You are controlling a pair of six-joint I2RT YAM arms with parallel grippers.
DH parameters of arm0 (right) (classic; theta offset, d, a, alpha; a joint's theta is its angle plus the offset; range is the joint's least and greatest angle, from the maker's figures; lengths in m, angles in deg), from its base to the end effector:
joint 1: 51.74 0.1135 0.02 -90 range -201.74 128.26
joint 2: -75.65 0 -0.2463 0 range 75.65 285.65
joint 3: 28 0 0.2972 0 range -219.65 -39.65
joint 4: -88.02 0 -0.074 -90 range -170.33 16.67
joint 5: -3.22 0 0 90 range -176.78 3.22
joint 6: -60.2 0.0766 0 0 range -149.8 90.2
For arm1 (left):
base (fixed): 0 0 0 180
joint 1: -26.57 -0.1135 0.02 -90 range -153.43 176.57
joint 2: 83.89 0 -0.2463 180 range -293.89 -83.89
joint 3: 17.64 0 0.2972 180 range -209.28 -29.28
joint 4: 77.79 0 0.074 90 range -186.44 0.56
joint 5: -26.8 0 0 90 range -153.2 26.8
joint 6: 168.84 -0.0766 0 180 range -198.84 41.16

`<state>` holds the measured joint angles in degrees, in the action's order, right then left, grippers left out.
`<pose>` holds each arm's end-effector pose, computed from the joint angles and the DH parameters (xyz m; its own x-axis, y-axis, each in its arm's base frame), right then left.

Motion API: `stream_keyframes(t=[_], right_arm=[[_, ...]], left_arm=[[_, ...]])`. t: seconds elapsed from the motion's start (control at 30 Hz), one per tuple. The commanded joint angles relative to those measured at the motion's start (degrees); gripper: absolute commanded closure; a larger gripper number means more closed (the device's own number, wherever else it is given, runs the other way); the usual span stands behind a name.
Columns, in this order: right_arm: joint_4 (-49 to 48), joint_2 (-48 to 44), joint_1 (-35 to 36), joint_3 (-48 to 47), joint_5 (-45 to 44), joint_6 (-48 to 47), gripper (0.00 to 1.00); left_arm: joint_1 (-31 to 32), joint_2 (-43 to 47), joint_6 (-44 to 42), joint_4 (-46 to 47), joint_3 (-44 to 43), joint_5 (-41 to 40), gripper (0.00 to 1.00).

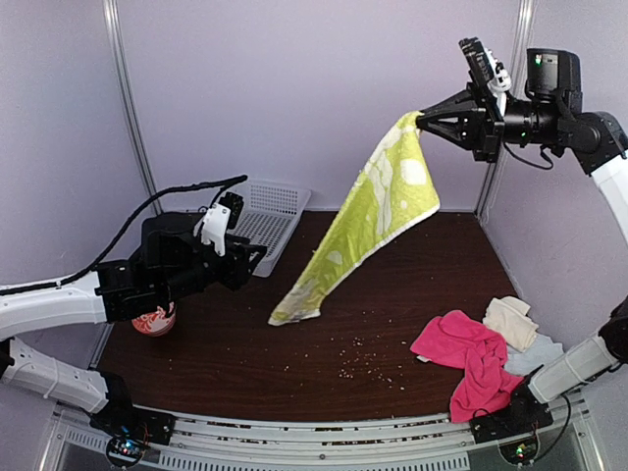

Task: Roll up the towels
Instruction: Place the towel at the center of the board, then pick up the towel from the center of the board.

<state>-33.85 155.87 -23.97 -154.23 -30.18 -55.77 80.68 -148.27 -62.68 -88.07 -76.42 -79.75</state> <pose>0.2340 0.1955 0.5457 0.2616 -0.1347 -0.9557 -0.9612 0.0532 -0.2706 0.2235 -0.2716 0.2662 -0.3255 -0.0053 -0.9455 0.5470 0.8146 -0.1928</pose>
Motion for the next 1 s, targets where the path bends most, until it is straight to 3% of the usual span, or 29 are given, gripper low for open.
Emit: stream_keyframes(t=[0.0,0.07,0.1,0.27,0.4,0.53,0.63,0.73,0.97], right_arm=[[-20.87,-4.21,-12.36,26.26,0.01,15.0,0.98],[-27.36,-4.09,-18.01,38.0,-4.25,17.74,0.71],[-27.1,-2.47,-20.25,41.91,-6.09,16.87,0.62],[-14.46,5.91,-30.5,46.34,-11.44,9.52,0.42],[-6.8,2.43,-31.45,47.82,-13.08,-0.97,0.46],[-4.15,-2.83,-25.03,53.97,-21.96,-13.06,0.54],[-5.14,-3.47,-17.26,59.02,-31.56,-16.85,0.62],[-7.22,-1.98,-11.16,61.88,-35.72,-18.7,0.67],[-9.81,5.13,-2.81,61.1,-38.84,-19.51,0.71]], left_arm=[[-0.14,1.3,-2.39,-0.79,1.33,-3.67,0.57],[-0.14,0.64,-2.94,-1.61,1.27,-3.7,0.58],[-0.14,0.1,-3.15,-1.89,1.19,-3.3,0.58],[-0.11,-3.14,-4.12,-4.32,-0.66,2.1,0.61],[0.1,-7.64,-4.91,-10.36,-3.92,12.39,0.74],[1.81,-12.5,-1.42,-18.74,-6.23,15.76,0.79],[2.49,-14.74,2.47,-25.38,-6.88,14.35,0.63],[2.49,-15.76,5.49,-30.0,-7.08,11.99,0.51],[2.41,-16.82,9.65,-34.99,-3.94,7.88,0.48]])
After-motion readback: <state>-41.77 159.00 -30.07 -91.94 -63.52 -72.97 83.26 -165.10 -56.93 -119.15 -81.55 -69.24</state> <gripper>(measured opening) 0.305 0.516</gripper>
